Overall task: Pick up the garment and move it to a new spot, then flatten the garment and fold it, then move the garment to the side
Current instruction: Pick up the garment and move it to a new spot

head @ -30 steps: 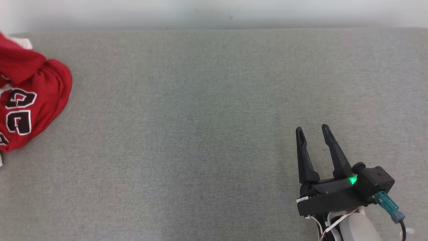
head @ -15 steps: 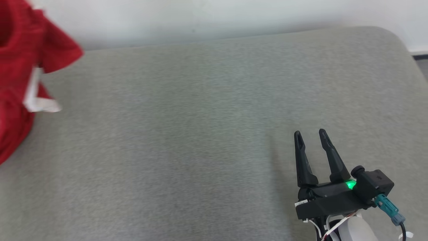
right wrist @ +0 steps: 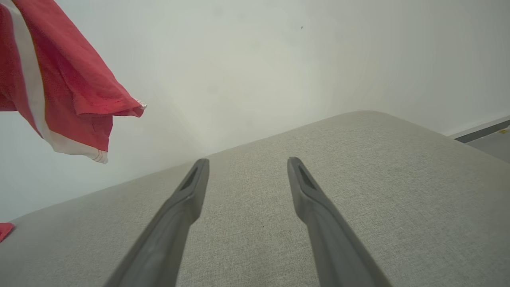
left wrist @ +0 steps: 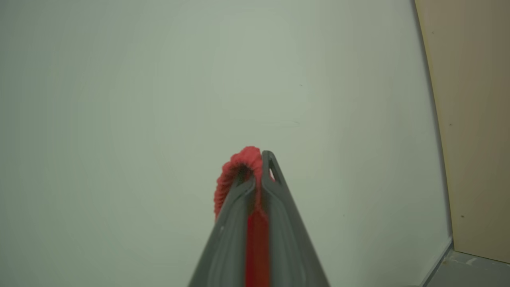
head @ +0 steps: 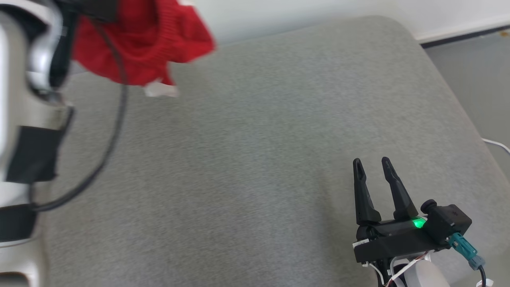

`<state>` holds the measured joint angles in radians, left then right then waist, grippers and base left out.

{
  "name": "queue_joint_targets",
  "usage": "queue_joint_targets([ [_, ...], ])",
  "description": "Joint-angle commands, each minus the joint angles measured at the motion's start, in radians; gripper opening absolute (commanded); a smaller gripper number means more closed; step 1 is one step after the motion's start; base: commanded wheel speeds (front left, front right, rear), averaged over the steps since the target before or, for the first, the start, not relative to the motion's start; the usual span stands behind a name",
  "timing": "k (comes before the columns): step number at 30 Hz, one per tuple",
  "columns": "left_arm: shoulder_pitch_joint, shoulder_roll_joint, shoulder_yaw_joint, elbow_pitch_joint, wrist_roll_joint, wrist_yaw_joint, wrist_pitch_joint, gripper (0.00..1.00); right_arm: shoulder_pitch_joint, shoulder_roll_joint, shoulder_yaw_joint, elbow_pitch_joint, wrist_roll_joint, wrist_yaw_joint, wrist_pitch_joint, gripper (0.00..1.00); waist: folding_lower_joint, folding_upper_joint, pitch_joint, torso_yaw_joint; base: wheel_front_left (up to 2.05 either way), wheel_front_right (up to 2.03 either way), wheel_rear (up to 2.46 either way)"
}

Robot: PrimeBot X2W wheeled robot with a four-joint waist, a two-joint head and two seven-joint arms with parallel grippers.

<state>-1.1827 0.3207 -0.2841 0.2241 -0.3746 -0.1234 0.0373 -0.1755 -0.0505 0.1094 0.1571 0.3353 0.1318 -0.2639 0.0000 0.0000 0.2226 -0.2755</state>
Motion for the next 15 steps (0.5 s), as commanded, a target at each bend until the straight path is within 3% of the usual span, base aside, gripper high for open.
queue_joint_targets([
  [1,-0.007,-0.022,-0.011,0.006,-0.014,0.000,-0.007,0.00,0.000,0.000,0.000,0.002,0.012,-0.002,-0.001,1.00,0.0000,0.0000,0.011,-0.043,0.00,0.00,0.00],
  [8,0.071,-0.099,-0.087,0.052,-0.031,-0.003,-0.037,0.00,-0.002,0.001,0.003,0.003,0.008,-0.002,-0.001,1.00,0.0000,0.0000,0.025,-0.078,0.00,0.00,0.00],
  [15,0.246,-0.122,-0.124,0.126,-0.058,-0.001,-0.091,0.00,0.009,0.001,-0.017,0.003,-0.012,-0.002,-0.001,1.00,0.0000,0.0000,0.030,-0.059,0.00,0.00,0.00],
])
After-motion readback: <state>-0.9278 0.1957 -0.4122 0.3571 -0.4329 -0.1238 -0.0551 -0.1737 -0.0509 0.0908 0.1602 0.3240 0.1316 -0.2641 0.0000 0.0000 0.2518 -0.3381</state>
